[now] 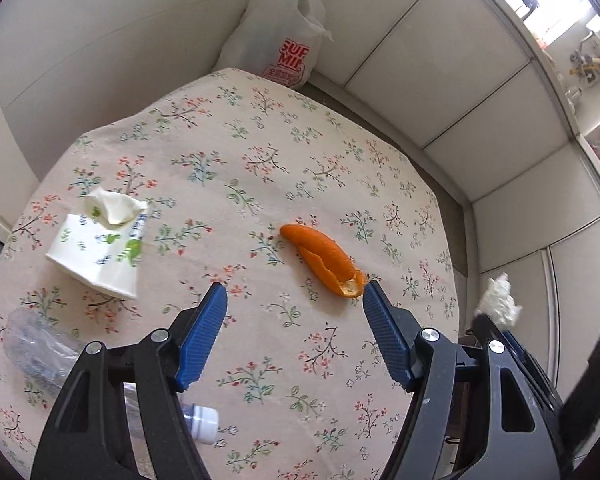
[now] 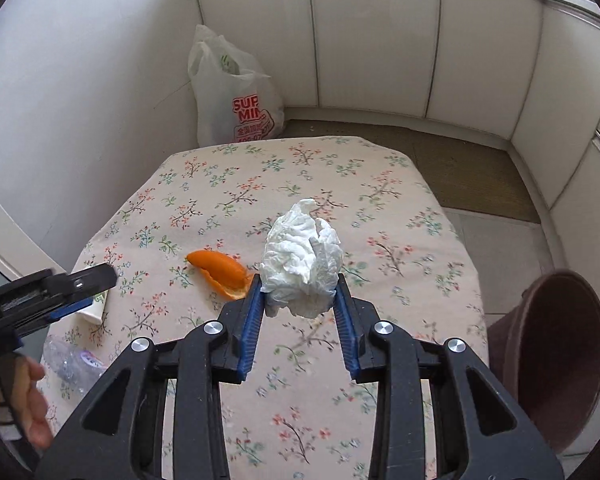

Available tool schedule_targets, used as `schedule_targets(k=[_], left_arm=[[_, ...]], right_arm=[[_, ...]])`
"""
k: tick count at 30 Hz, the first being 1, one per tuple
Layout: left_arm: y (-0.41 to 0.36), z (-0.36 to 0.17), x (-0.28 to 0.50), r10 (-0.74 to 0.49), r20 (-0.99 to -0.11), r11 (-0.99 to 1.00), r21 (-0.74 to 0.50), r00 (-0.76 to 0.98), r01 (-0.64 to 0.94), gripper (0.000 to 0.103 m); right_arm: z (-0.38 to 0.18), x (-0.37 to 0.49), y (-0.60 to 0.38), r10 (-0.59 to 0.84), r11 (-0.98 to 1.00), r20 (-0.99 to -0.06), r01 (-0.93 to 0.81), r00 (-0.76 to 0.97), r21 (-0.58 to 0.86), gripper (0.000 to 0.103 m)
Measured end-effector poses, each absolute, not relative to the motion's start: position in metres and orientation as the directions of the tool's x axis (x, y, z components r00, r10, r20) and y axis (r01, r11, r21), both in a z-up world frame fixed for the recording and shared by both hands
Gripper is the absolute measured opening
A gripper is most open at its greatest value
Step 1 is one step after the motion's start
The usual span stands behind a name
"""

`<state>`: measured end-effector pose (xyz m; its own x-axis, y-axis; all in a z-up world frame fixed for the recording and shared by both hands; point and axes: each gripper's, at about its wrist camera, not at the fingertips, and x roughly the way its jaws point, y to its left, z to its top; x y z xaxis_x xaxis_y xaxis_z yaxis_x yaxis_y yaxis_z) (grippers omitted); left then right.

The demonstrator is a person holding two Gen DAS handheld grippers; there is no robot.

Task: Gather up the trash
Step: 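Grasp another white tissue with the right tool while the left grasps an orange peel, then carry the tissue to the bin and release it while the left lifts the peel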

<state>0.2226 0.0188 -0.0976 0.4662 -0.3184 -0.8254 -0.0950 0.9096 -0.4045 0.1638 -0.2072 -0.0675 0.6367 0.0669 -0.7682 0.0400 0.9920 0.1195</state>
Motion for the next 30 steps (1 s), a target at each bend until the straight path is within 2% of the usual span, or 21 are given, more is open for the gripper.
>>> schedule_targets(k=[8,12,19,21,25,30], left_arm=[[-0.03,-0.151,0.267,-0.239,-0.878,0.901,-0.36,0.414,-0.243,0.069],[-0.046,-0.171,0.284,-0.181,-0.897,0.901,-0.316,0.404,-0.296,0.069],[-0.073,-0.186,0.3,-0.019,-0.922,0.944,-0.144,0.387,-0.297,0.068],[-0.081,-0.187,0.298,0.039,-0.919,0.962,-0.073,0.393,-0.265,0.052],[-0.086,-0.188,0.285,0.053,-0.902,0.982,-0.031,0.428,-0.187,0.043],[-0.083,-0.185,0.259,0.008,-0.896,0.995,-0.037,0.445,-0.093,0.032]], right_arm=[[-0.061,0.109,-0.259,-0.001,0.986,-0.72,0.121,0.693,0.115,0.033],[-0.07,0.107,-0.282,0.035,0.97,-0.734,0.154,0.678,0.189,0.033],[-0.066,0.107,-0.292,0.06,0.956,-0.716,0.165,0.696,0.241,0.034],[-0.066,0.106,-0.291,0.059,0.959,-0.718,0.161,0.694,0.234,0.034],[-0.063,0.102,-0.294,0.064,0.959,-0.714,0.156,0.697,0.238,0.034],[-0.063,0.097,-0.295,0.086,0.957,-0.716,0.144,0.693,0.254,0.035]])
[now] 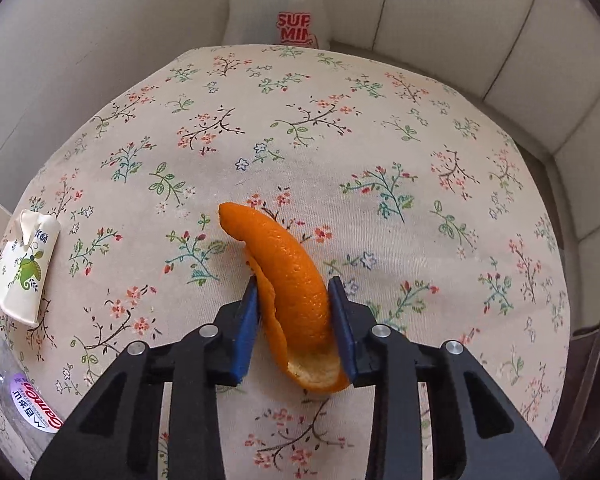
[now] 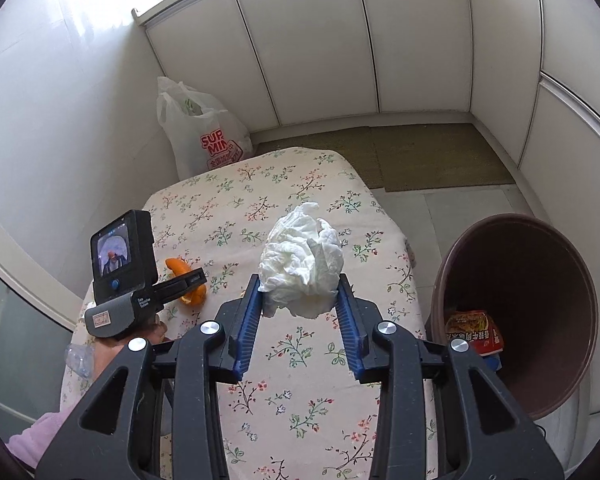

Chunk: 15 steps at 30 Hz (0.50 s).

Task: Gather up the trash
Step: 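Carry the tissue to the bin and release it while the left lifts the peel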

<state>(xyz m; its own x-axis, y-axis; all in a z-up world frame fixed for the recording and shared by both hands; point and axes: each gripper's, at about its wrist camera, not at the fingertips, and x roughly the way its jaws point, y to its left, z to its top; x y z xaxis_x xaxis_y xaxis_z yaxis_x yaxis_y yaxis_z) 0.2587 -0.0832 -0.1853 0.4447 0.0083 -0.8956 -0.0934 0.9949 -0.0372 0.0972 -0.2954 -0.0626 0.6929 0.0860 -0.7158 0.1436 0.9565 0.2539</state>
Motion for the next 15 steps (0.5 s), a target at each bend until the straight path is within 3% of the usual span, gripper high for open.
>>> schedule_targets(k=[15], left_arm=[[-0.057,-0.127,0.168,-0.127,-0.837,0.99,-0.138,0.533,0.019,0.023]], right_arm=[[-0.06,0.074,-0.313,0.045,0.96,-0.729,0.172,0.684,0.22,0.036]])
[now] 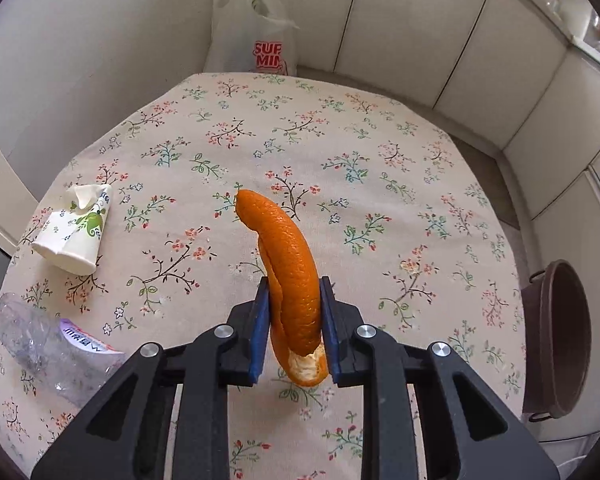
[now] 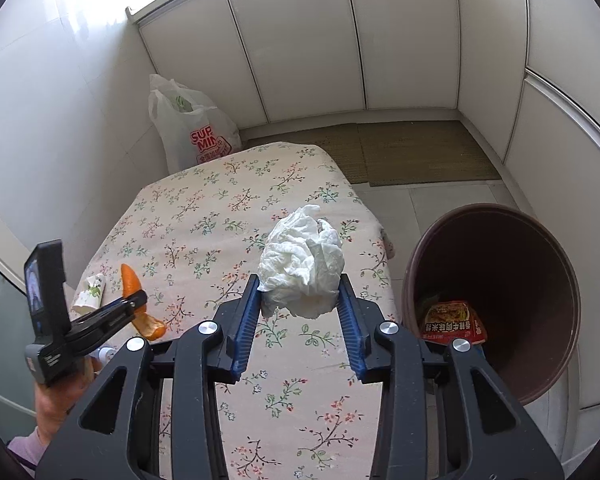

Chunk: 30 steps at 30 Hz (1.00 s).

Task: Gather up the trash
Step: 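Carry the tissue to the bin and release it while the left lifts the peel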

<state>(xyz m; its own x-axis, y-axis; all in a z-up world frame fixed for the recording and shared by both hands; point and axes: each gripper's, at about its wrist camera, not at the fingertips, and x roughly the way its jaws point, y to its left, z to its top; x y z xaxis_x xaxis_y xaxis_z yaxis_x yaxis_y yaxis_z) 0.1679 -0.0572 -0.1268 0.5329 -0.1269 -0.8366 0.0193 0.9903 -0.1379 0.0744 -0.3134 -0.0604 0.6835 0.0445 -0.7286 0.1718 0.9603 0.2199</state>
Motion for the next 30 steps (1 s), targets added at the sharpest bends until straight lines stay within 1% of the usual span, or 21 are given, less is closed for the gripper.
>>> schedule_targets(k=[7,12,20,23,30], left_arm=[[-0.077,-0.085,0.143,-0.236,-0.777,0.971,-0.216,0.583,0.105,0.023],[-0.104,-0.061,0.129,-0.316,-0.744,0.949,-0.264,0.588,0.175,0.023],[-0.151,-0.045,0.121,-0.409,-0.717,0.912,-0.313,0.564,0.264,0.023],[-0.168,-0.045,0.119,-0.439,-0.716,0.898,-0.333,0.543,0.287,0.024],[-0.222,-0.044,0.116,-0.485,-0.71,0.871,-0.34,0.511,0.354,0.024]], right_arm=[[-0.062,0.061,-0.335,-0.013,0.957,-0.733,0.222,0.68,0.189,0.036],[-0.06,0.051,-0.356,-0.045,0.944,-0.725,0.266,0.687,0.193,0.037],[-0.059,0.034,-0.392,-0.117,0.917,-0.719,0.353,0.685,0.187,0.038],[-0.062,0.028,-0.407,-0.164,0.903,-0.722,0.398,0.672,0.165,0.038],[-0.076,0.024,-0.447,-0.276,0.854,-0.743,0.511,0.61,0.101,0.039]])
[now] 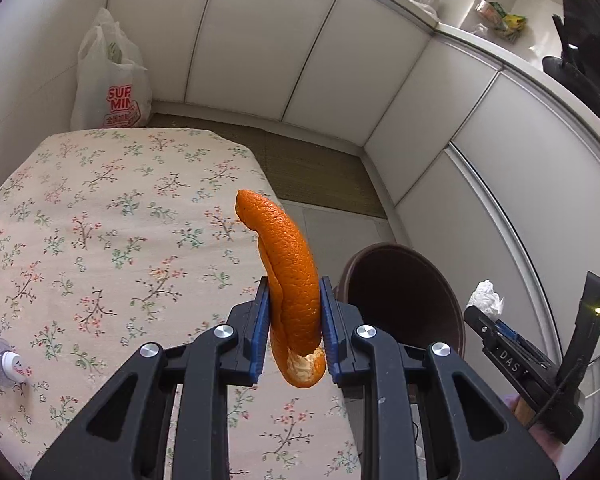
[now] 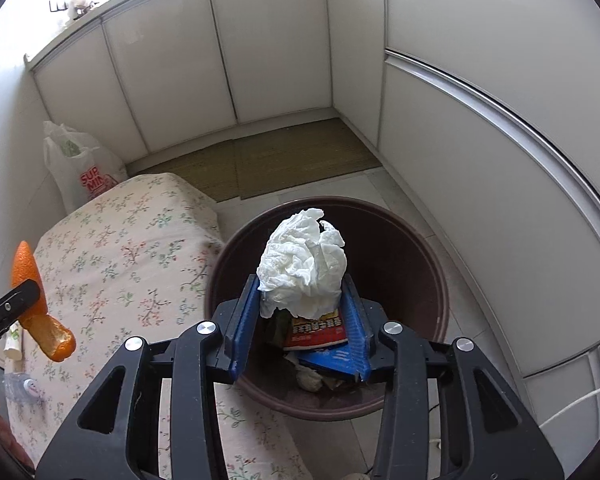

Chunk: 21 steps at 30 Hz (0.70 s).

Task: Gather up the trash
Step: 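Carry the tissue to the bin and release it while the left lifts the peel, then lower the orange peel into the bin with the left tool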

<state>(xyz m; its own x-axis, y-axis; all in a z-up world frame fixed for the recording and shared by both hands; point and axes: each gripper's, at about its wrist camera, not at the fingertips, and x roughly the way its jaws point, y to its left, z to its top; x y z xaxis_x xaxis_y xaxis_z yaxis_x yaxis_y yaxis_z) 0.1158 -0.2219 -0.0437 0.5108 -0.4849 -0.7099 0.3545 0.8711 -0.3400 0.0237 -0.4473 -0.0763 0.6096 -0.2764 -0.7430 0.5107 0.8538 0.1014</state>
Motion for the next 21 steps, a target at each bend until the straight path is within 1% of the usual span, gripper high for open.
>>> schedule_targets(k=[9,10,11,14,16,19,20,21], left_arm=[[-0.301,-0.026,0.112,-0.559,-0.678,0.815,-0.343,0.477,0.468,0.024],[-0.308,-0.026,0.112,-0.563,-0.676,0.81,-0.34,0.475,0.478,0.024],[-0.315,-0.025,0.112,-0.566,-0.675,0.807,-0.336,0.474,0.485,0.024],[-0.334,-0.026,0.112,-0.57,-0.68,0.799,-0.328,0.461,0.503,0.024],[-0.344,-0.028,0.113,-0.573,-0.685,0.794,-0.327,0.45,0.512,0.024],[-0.356,-0.032,0.112,-0.576,-0.692,0.787,-0.327,0.434,0.523,0.024],[-0.358,-0.034,0.112,-0.577,-0.695,0.785,-0.327,0.429,0.527,0.024],[-0.362,-0.036,0.111,-0.578,-0.698,0.782,-0.325,0.424,0.531,0.024]], right_arm=[[-0.093,0.021,-0.485,-0.398,0.782,-0.749,0.623,0.53,0.025,0.041],[-0.094,0.021,-0.488,-0.403,0.779,-0.746,0.626,0.53,0.023,0.048],[-0.095,0.02,-0.49,-0.406,0.779,-0.741,0.627,0.534,0.025,0.059],[-0.091,0.016,-0.496,-0.438,0.76,-0.719,0.65,0.541,0.026,0.075],[-0.09,0.012,-0.502,-0.454,0.74,-0.711,0.672,0.537,0.034,0.084],[-0.088,0.005,-0.512,-0.468,0.715,-0.707,0.697,0.53,0.049,0.087],[-0.087,0.002,-0.516,-0.478,0.703,-0.707,0.71,0.522,0.049,0.092],[-0.086,-0.001,-0.518,-0.491,0.689,-0.704,0.723,0.513,0.047,0.093]])
